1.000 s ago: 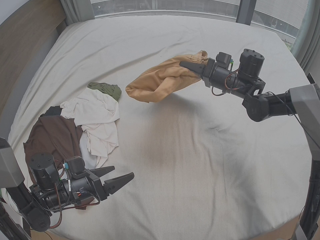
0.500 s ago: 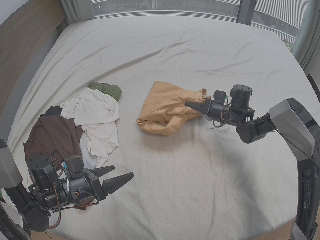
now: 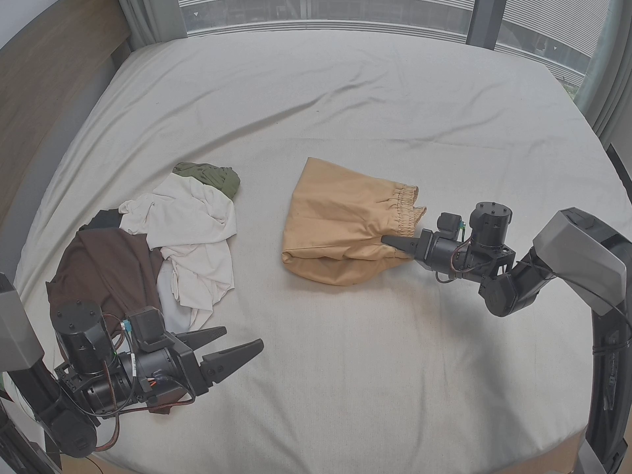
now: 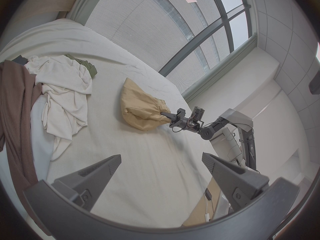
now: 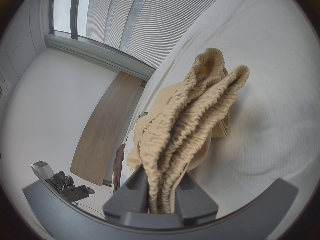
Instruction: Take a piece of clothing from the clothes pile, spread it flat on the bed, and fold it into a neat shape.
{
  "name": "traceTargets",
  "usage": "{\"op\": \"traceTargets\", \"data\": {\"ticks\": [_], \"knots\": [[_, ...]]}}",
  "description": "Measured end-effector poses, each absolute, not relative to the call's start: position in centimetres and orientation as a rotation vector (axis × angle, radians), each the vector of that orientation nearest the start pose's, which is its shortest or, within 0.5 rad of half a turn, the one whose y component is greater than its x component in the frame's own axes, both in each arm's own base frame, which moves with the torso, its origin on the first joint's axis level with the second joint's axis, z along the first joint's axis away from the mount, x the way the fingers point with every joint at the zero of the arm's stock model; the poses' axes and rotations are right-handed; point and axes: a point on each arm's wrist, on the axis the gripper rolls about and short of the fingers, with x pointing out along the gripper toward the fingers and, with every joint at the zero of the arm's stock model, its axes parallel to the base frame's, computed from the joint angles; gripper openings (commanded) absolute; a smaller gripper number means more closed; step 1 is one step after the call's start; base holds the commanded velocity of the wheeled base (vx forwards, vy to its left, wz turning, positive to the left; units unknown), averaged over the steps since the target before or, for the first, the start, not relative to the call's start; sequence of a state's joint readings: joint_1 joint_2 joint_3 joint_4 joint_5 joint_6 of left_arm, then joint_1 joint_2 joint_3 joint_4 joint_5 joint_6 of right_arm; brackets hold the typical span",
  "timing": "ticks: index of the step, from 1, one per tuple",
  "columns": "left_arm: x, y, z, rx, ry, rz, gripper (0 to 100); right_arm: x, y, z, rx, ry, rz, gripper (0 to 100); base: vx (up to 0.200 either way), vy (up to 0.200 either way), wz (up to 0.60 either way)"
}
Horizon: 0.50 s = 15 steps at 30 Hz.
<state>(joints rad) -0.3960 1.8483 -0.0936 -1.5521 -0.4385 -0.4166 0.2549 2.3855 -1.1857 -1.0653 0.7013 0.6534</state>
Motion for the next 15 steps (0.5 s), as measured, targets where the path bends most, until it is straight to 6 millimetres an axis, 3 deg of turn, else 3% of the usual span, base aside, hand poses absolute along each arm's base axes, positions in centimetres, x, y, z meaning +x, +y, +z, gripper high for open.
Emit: {"op": "traceTargets", "data": {"ticks": [2, 3, 11, 15], "knots": [[20.2, -9.5, 8.3, -0.395, 0.379, -0.776, 100, 42.9, 12.8, 5.6, 0.631, 0.44, 0.879, 0, 0.0, 0.0, 0.0], [20.2, -9.5, 8.3, -0.396, 0.378, -0.776, 100, 42.8, 12.8, 5.5, 0.63, 0.439, 0.88, 100, 0.0, 0.0, 0.0], [20.3, -9.5, 8.5, -0.408, 0.371, -0.778, 100, 42.3, 12.9, 5.5, 0.629, 0.445, 0.876, 100, 0.0, 0.0, 0.0], [20.2, -9.5, 8.7, -0.413, 0.365, -0.78, 100, 41.7, 12.3, 6.8, 0.62, 0.421, 0.873, 100, 0.0, 0.0, 0.0]]}}
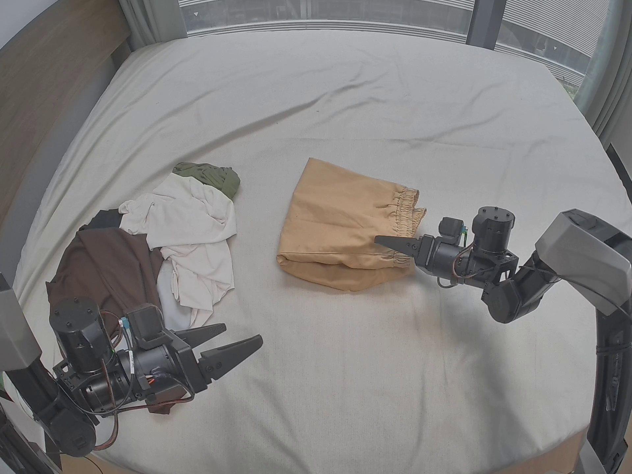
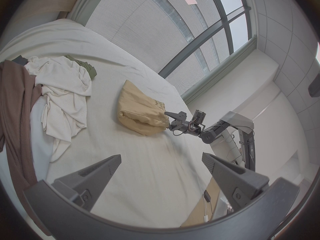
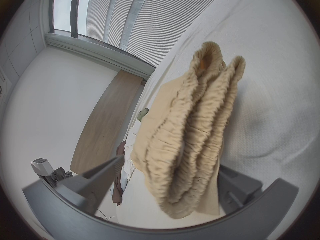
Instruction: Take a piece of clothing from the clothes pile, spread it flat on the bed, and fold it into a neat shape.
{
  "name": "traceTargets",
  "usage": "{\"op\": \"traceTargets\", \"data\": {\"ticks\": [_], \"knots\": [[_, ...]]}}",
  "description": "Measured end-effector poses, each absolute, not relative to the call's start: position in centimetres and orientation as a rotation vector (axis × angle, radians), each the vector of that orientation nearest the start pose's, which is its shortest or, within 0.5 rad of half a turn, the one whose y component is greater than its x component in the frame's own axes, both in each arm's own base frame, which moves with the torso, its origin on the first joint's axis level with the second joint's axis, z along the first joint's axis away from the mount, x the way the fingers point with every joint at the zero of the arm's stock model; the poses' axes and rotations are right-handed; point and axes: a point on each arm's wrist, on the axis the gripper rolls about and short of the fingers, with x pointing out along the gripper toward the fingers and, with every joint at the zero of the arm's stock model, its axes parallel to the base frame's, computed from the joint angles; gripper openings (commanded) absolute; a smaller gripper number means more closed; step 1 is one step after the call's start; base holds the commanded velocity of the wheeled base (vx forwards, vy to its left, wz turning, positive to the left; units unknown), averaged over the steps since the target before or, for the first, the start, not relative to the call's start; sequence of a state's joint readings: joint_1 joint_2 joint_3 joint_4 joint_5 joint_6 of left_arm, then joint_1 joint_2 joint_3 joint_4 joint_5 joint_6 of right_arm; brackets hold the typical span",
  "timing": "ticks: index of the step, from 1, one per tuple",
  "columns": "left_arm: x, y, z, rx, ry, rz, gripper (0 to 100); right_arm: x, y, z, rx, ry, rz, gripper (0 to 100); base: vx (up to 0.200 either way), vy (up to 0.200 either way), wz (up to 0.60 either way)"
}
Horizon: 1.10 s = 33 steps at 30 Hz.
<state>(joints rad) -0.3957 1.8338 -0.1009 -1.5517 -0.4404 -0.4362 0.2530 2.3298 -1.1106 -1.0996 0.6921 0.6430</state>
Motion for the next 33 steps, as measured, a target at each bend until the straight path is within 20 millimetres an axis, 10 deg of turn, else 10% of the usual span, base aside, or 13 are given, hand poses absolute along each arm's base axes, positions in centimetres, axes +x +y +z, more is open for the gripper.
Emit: {"op": "traceTargets", "data": {"ticks": [18, 33], "knots": [[19.6, -9.5, 12.3, -0.509, 0.239, -0.823, 100, 34.2, 7.4, 21.2, 0.539, 0.146, 0.872, 100, 0.0, 0.0, 0.0], [13.4, -7.4, 17.4, -0.453, 0.06, -0.893, 100, 17.1, 3.3, 27.2, 0.3, 0.004, 0.815, 100, 0.0, 0.0, 0.0]]}}
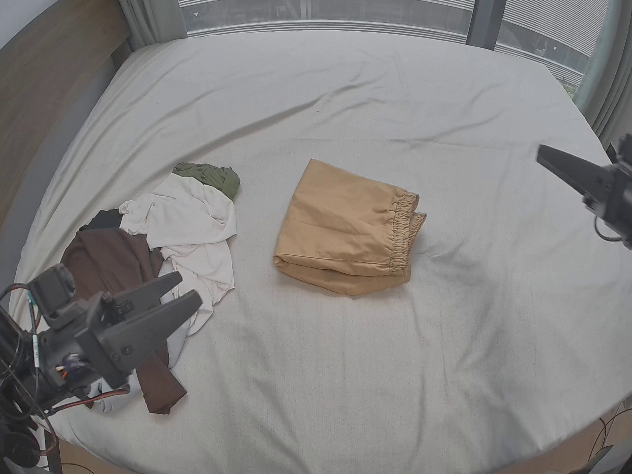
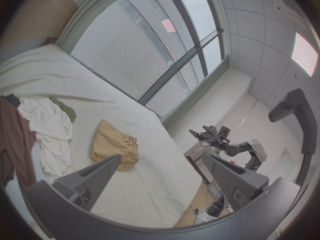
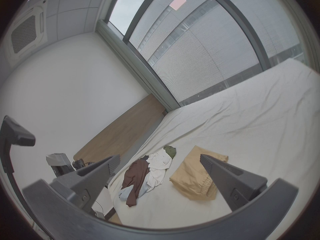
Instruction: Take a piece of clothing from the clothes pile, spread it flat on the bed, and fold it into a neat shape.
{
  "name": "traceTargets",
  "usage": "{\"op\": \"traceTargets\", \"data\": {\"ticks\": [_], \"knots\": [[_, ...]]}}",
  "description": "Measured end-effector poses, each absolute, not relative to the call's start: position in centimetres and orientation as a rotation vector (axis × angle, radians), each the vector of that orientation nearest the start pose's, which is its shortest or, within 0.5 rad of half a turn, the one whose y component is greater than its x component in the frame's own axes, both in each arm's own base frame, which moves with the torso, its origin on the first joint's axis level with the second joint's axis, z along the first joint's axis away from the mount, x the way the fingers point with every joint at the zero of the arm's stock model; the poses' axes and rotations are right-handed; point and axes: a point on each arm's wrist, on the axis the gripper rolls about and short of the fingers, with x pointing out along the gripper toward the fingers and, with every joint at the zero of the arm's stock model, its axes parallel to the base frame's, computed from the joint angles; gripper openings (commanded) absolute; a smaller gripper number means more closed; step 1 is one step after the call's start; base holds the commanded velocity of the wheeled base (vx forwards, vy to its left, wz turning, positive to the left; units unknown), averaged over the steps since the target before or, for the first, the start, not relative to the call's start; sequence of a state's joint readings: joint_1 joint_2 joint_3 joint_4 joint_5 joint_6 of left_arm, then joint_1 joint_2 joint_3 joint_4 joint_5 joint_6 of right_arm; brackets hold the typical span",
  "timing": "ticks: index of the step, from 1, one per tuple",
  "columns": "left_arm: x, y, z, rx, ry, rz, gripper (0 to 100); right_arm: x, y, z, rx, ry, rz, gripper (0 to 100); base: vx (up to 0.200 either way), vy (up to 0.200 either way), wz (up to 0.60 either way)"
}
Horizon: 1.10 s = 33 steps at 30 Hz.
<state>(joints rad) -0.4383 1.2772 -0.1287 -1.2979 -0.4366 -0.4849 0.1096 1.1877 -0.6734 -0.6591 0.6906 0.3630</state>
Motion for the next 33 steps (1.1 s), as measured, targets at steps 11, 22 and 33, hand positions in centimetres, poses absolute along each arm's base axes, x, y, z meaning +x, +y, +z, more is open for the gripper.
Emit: {"op": "traceTargets", "data": {"ticks": [11, 22, 33], "knots": [[7.7, -4.0, 16.9, -0.329, 0.041, -0.799, 100, 4.1, 1.4, 24.2, 0.234, -0.11, 0.716, 100, 0.0, 0.0, 0.0], [1.0, -1.2, 12.4, -0.255, 0.074, -0.648, 100, -1.9, 1.6, 17.7, 0.354, -0.06, 0.805, 100, 0.0, 0.0, 0.0], [-1.7, -0.7, 10.0, -0.157, -0.043, -0.45, 100, -2.4, 1.4, 10.5, 0.221, -0.053, 0.662, 100, 0.0, 0.0, 0.0]]}}
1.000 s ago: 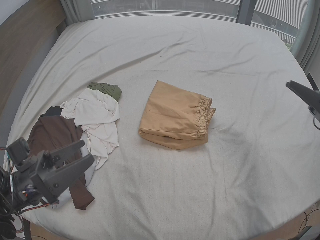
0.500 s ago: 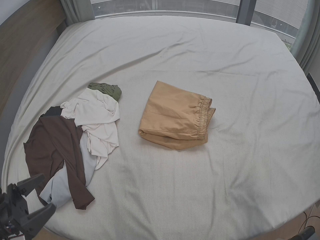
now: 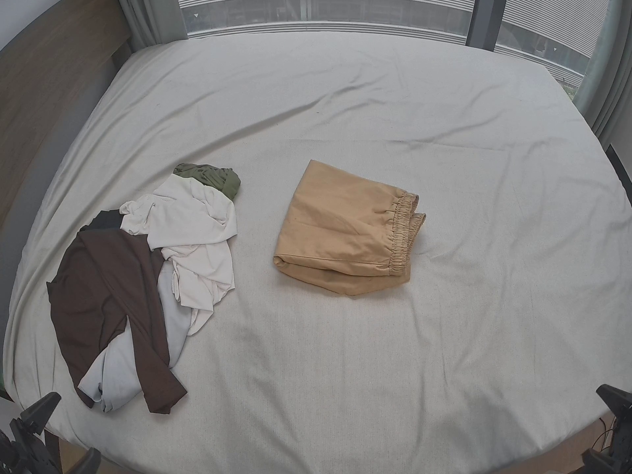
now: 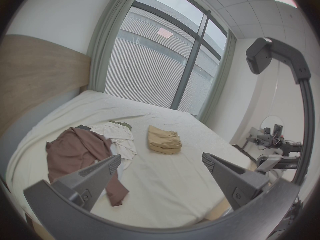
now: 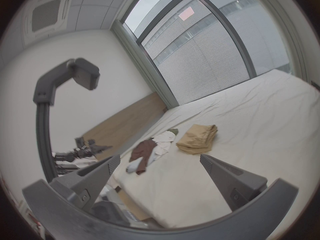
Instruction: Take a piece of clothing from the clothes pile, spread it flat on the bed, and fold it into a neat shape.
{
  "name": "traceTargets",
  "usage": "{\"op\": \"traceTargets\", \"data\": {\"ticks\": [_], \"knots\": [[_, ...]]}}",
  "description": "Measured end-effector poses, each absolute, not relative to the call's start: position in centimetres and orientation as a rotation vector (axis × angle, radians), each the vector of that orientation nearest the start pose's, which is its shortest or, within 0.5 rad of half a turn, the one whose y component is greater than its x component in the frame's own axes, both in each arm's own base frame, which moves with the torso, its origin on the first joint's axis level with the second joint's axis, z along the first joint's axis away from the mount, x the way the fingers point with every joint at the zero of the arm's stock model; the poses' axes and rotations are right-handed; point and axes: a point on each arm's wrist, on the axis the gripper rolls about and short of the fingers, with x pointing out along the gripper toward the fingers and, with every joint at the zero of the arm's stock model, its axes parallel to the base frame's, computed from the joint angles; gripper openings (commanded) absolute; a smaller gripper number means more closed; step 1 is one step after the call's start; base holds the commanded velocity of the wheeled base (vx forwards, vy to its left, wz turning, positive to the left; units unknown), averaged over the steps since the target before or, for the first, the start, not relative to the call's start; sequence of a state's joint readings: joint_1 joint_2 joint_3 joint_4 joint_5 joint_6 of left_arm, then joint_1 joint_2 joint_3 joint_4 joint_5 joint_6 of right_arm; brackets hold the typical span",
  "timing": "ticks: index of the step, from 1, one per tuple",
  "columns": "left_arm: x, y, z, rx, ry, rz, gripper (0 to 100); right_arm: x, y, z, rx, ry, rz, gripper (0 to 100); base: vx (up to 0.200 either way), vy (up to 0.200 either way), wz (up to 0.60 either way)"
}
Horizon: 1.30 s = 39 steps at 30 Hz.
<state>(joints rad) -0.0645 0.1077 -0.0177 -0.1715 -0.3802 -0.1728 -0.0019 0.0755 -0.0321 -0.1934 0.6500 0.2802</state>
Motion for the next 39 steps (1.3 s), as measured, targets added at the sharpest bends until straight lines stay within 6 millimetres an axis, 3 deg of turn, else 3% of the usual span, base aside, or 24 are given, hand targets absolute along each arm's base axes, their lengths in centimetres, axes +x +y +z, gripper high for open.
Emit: {"op": "traceTargets", "data": {"ticks": [6, 11, 15, 22, 33, 39], "knots": [[-2.1, -0.5, 9.4, -0.093, -0.067, -0.285, 100, -2.3, 0.6, 9.5, 0.136, -0.099, 0.243, 100, 0.0, 0.0, 0.0], [-2.2, -0.2, 8.8, -0.05, -0.045, -0.13, 100, -2.3, 0.0, 9.1, 0.083, -0.09, 0.003, 100, 0.0, 0.0, 0.0], [-2.2, -0.1, 8.4, -0.024, -0.03, -0.06, 100, -2.3, 0.0, 8.8, 0.046, -0.069, -0.025, 100, 0.0, 0.0, 0.0], [-2.3, -0.1, 8.2, -0.004, -0.018, -0.019, 100, -2.4, 0.3, 8.7, 0.019, -0.066, 0.115, 100, 0.0, 0.0, 0.0], [-2.3, 0.0, 8.1, 0.005, -0.009, -0.001, 100, -2.3, 0.1, 7.9, 0.106, 0.009, 0.01, 100, 0.0, 0.0, 0.0], [-2.3, 0.0, 8.1, 0.004, -0.009, -0.001, 100, -2.4, 0.0, 8.7, 0.013, -0.067, -0.019, 100, 0.0, 0.0, 0.0]]}}
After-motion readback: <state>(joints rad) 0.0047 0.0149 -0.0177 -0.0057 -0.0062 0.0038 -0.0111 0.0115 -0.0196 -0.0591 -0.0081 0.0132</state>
